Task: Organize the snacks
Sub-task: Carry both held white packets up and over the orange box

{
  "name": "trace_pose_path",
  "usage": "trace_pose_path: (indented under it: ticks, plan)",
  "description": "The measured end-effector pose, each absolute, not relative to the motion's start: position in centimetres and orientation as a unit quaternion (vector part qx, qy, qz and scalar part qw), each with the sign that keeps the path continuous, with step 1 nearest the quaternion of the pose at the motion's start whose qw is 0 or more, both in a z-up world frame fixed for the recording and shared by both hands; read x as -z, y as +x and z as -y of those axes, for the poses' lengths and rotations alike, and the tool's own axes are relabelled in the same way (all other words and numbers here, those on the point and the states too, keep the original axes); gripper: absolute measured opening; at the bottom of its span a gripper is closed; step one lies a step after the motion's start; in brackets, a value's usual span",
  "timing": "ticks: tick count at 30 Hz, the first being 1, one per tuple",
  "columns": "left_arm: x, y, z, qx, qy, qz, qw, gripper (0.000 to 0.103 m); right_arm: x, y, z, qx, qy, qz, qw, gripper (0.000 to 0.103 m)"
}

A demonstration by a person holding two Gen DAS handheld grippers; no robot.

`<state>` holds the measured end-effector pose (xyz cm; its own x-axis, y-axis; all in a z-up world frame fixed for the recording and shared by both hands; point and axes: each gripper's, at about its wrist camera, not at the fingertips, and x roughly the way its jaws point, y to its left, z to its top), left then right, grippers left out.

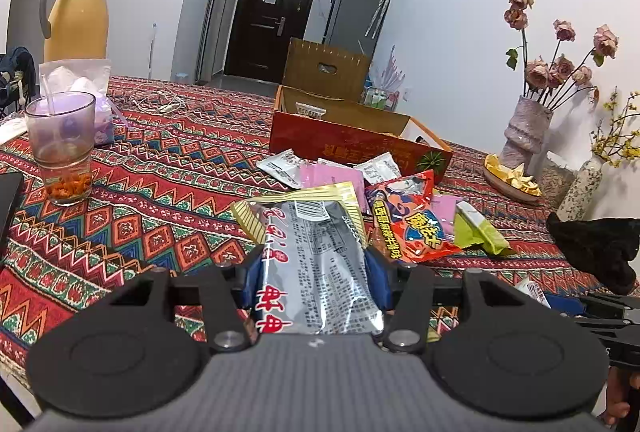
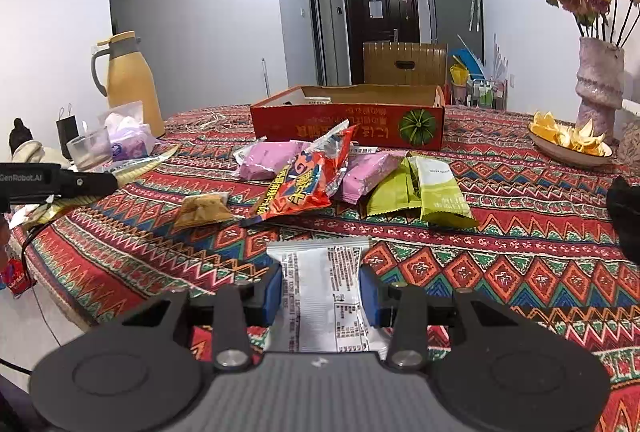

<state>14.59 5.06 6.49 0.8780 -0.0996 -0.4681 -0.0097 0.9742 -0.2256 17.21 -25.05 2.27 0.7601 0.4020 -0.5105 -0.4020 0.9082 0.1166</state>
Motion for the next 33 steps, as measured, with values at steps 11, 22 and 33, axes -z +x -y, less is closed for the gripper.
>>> trace_pose_path:
  ticks: [11,22,33]
  plan:
    - [-6.5,15.0,-5.4,0.026,-0.115,-0.243,0.963,0.053,-3.0,17.1,24.6,-0.210,-0.002,-0.264,0.941,0.040]
    - [-8.4,22.6,-5.1,0.047,-0.101,-0.240,0.964,0.053,-4.3,23.6,23.5,-0.222,-0.016,-0.260,0.940,0.040]
    - [-11.7,38.8,-3.8,0.084,-0.081,-0.238,0.964,0.053,-8.1,37.2,22.5,-0.230,-0.028,-0.240,0.943,0.040]
